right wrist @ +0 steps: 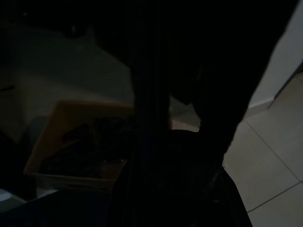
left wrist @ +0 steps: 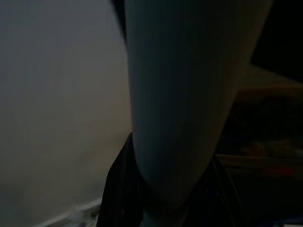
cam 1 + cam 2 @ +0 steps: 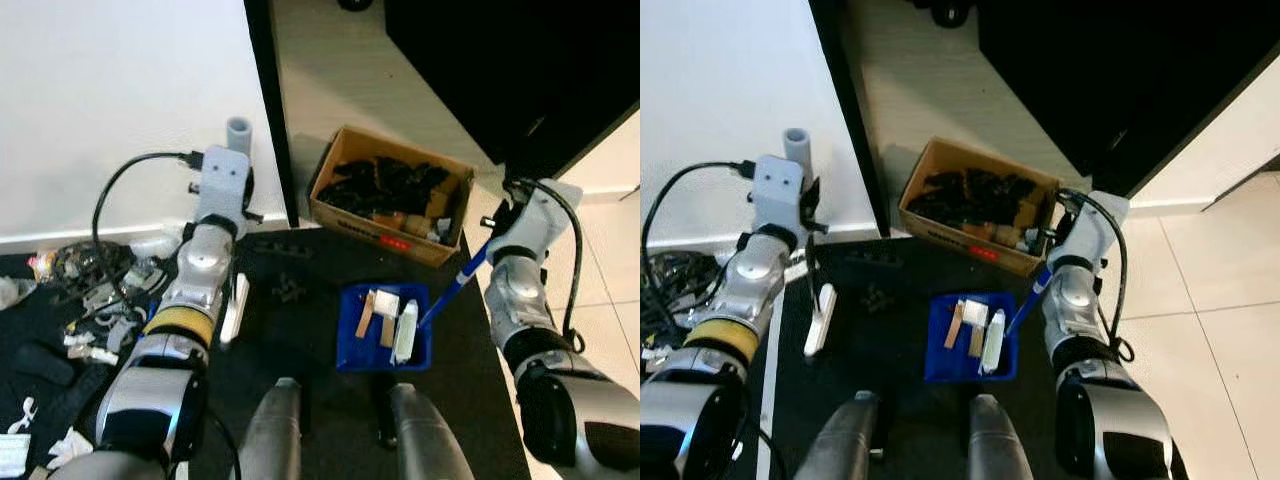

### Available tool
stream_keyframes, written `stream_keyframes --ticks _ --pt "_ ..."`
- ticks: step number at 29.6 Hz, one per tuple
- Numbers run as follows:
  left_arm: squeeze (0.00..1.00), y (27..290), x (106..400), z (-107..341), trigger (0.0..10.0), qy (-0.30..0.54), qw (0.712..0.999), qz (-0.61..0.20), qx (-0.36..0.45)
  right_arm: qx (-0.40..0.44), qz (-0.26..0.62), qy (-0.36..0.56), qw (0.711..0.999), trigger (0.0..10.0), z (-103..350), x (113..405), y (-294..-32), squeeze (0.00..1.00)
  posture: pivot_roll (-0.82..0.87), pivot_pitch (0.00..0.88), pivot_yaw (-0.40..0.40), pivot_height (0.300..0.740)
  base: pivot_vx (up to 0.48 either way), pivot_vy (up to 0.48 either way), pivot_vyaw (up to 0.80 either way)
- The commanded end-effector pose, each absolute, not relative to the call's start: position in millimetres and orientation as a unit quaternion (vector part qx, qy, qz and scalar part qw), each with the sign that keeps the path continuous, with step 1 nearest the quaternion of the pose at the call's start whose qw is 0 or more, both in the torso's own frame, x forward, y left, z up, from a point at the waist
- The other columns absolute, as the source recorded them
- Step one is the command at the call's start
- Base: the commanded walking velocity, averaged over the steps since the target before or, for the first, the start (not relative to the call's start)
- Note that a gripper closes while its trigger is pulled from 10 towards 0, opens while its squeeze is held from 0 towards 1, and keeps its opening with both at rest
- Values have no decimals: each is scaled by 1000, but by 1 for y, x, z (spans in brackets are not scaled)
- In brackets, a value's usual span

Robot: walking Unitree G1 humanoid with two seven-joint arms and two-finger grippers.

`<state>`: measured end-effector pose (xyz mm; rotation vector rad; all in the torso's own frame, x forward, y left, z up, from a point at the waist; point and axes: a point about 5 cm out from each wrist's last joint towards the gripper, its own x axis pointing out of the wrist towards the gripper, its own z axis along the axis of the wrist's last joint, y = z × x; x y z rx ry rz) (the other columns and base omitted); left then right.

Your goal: Sweep floor

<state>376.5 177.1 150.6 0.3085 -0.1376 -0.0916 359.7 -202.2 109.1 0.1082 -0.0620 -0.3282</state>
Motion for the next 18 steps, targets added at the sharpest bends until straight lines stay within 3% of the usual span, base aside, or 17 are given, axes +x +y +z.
stream_keyframes --ticks 1,18 --pt "0 169 376 148 10000 -74 984 -59 152 58 -165 -19 984 10000 101 356 -200 0 15 367 -10 740 0 0 0" --pt "0 115 387 167 10000 -114 983 -103 101 61 -158 -26 985 10000 105 361 -185 0 5 374 -9 740 0 0 0"
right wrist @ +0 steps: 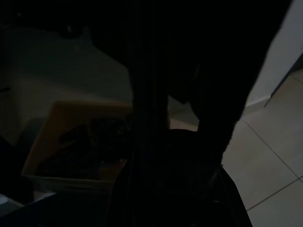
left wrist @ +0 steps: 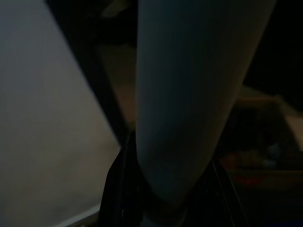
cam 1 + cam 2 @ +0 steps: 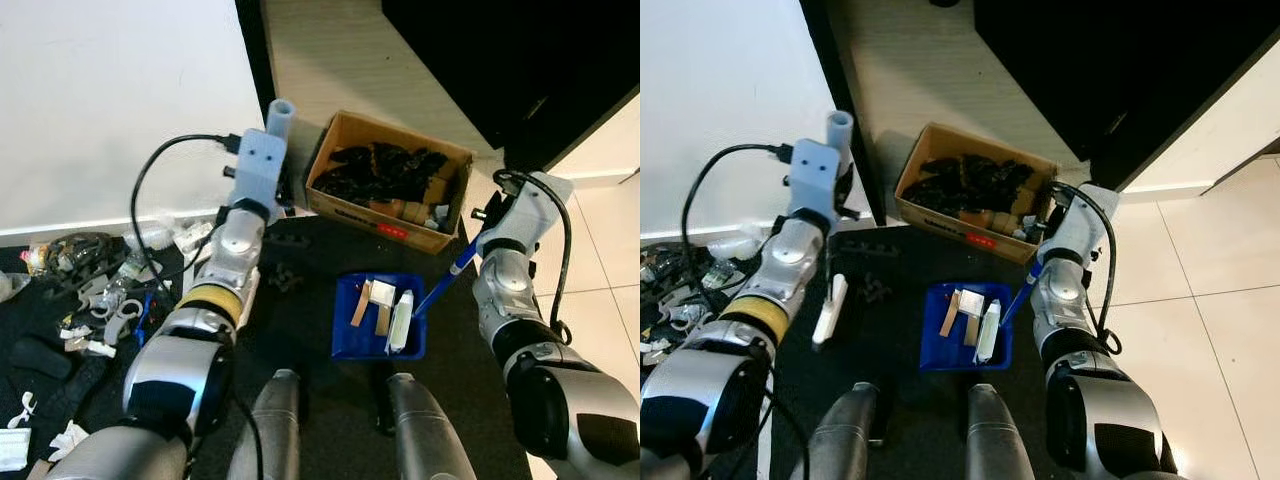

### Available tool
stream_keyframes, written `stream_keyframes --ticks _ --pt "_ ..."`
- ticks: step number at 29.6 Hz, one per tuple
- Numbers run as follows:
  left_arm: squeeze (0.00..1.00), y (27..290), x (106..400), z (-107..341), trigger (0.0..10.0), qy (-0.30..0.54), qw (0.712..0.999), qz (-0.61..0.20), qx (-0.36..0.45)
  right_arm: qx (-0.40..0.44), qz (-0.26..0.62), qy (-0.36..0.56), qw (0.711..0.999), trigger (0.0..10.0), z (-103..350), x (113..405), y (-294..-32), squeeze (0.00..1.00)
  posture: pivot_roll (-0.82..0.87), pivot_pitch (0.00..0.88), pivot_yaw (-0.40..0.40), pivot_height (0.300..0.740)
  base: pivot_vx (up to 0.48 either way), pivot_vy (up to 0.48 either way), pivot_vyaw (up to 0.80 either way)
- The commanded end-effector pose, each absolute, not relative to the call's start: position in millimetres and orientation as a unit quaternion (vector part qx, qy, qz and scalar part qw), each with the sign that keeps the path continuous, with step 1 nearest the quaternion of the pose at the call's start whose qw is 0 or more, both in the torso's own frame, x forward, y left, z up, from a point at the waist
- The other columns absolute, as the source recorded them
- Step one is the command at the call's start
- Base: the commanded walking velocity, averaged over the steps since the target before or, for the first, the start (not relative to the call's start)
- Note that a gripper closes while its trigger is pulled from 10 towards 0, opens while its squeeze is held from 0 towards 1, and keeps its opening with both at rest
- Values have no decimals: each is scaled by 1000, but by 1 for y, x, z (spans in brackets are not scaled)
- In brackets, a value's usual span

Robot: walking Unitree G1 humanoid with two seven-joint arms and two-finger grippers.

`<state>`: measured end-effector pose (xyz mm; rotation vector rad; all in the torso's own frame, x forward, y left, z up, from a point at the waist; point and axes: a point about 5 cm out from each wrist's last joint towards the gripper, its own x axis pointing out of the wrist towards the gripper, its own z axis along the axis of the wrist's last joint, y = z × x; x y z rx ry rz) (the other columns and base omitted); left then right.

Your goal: Sweep floor

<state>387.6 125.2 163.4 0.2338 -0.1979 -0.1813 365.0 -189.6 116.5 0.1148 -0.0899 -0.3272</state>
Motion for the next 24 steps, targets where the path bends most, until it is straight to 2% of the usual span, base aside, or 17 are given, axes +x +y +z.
stream_keyframes --ticks 1,4,11,16,19,24 --pt "0 103 388 174 10000 -129 980 -121 86 62 -156 -26 985 10000 105 361 -184 0 6 370 -7 740 0 0 0" --pt "0 100 388 176 10000 -133 980 -126 82 63 -155 -26 985 10000 105 361 -184 0 6 370 -7 740 0 0 0" --pt "0 70 380 176 10000 -144 961 -232 45 64 -154 -22 986 10000 102 359 -184 0 11 358 -2 740 0 0 0" --pt "0 63 376 175 10000 -145 954 -259 33 65 -153 -21 986 10000 101 358 -183 0 13 357 -3 740 0 0 0" --pt "0 40 362 175 10000 -155 920 -360 15 66 -150 -18 986 10000 99 358 -181 0 14 346 -3 740 0 0 0" --pt "0 33 353 177 10000 -161 893 -421 19 67 -149 -17 986 10000 99 358 -181 0 17 335 1 740 0 0 0"
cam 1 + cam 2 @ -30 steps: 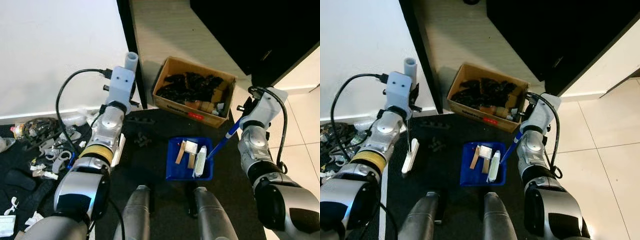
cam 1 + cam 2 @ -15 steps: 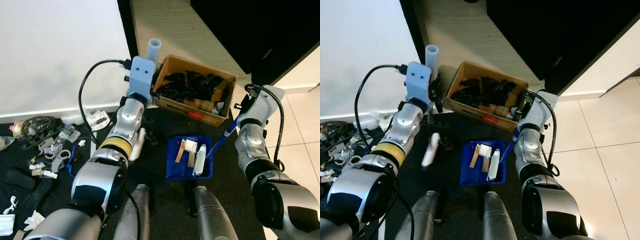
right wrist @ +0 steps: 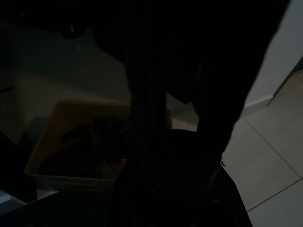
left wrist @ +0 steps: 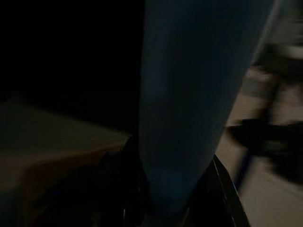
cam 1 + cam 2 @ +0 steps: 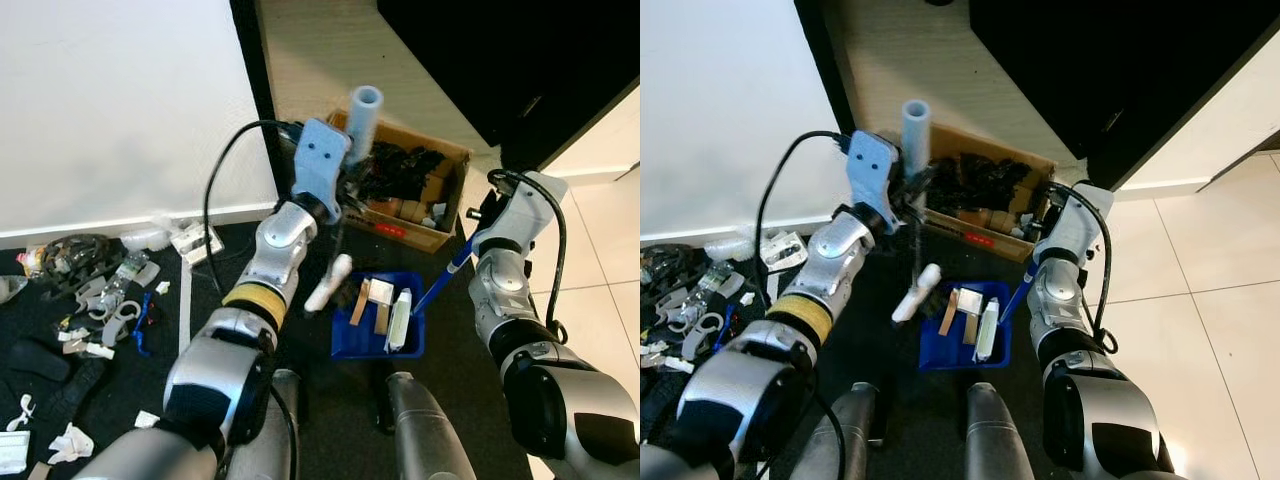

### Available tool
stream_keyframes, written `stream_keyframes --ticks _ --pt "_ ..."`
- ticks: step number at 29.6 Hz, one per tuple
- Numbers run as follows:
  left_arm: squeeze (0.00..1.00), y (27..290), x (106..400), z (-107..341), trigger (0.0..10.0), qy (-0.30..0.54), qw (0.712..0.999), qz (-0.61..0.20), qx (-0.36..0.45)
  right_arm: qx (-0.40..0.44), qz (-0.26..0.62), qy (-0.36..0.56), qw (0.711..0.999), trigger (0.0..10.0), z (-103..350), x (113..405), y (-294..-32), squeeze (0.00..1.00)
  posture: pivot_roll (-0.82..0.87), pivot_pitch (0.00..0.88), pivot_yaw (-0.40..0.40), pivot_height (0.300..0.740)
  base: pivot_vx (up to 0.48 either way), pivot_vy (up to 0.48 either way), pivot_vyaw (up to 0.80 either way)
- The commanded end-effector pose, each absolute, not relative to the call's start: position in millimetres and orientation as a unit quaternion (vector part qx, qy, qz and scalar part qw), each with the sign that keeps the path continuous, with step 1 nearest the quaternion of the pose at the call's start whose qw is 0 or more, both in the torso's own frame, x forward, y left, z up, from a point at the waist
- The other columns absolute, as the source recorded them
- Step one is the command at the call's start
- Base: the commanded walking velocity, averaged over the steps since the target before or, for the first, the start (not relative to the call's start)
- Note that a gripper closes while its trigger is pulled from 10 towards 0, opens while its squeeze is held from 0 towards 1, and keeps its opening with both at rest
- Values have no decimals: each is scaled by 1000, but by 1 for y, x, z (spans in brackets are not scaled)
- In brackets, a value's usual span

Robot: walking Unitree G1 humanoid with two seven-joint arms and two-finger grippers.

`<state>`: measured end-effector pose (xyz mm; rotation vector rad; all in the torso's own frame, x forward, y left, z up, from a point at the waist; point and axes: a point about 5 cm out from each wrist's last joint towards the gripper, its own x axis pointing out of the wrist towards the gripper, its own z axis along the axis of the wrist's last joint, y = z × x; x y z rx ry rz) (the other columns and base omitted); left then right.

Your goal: Sweep floor

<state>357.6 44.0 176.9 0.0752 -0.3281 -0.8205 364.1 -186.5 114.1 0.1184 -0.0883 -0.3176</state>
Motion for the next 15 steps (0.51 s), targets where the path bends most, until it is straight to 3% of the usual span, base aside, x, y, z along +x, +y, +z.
stream_keyframes --ticks 1,9,15 --pt "0 33 350 179 10000 -164 886 -434 18 67 -150 -17 986 10000 99 358 -181 0 22 329 1 740 0 0 0" --pt "0 38 346 207 10000 -193 877 -440 4 70 -150 -14 986 10000 99 359 -181 0 27 311 -3 740 0 0 0" --pt "0 61 347 219 10000 -192 869 -451 69 72 -148 -14 986 10000 99 359 -180 0 29 292 -1 740 0 0 0"
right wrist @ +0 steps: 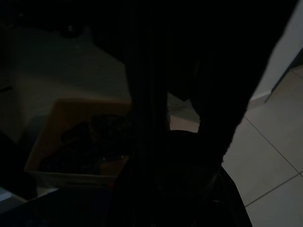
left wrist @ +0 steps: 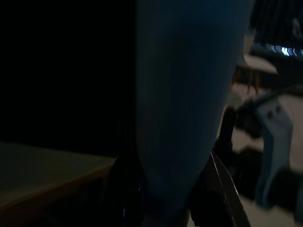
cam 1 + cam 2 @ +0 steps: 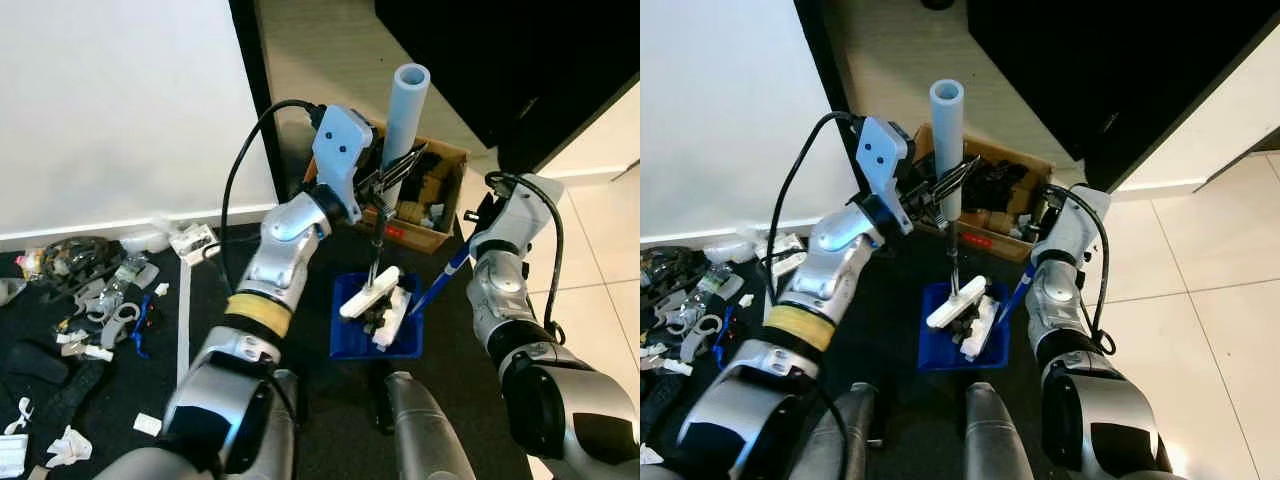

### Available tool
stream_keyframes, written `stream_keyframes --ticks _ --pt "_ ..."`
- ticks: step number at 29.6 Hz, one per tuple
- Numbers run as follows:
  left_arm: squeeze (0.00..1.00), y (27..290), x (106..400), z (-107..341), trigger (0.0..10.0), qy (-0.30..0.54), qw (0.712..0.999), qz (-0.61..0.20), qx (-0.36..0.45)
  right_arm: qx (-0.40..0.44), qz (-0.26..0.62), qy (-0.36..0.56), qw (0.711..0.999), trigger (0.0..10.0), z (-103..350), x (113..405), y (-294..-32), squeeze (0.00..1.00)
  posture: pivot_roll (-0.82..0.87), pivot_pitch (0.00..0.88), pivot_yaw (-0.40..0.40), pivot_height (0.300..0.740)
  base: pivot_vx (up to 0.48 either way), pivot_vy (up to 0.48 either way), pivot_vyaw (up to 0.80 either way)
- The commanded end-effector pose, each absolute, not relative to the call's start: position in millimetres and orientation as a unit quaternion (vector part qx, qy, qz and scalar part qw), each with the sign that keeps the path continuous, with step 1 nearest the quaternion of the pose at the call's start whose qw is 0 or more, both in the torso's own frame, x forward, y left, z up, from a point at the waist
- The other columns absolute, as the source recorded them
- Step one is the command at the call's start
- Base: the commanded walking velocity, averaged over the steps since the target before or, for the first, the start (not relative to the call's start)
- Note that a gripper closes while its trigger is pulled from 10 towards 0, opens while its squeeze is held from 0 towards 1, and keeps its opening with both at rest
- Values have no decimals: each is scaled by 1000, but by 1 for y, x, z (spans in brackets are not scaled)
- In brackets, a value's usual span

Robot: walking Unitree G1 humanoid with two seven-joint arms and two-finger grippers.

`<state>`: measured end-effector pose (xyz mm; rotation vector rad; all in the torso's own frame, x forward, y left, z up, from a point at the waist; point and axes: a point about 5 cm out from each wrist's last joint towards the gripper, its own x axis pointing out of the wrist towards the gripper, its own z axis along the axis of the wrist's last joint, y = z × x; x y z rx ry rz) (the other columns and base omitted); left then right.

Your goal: Sweep floor

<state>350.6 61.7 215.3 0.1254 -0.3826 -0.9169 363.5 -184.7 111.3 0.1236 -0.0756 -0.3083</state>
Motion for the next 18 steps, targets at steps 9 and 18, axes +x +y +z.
stream_keyframes --ticks 9,18 --pt "0 109 354 234 10000 -186 892 -392 125 73 -145 -12 987 10000 98 358 -180 0 36 254 -6 740 0 0 0" --pt "0 146 359 233 10000 -152 917 -313 194 75 -144 -16 987 10000 99 358 -182 0 37 223 -12 740 0 0 0"
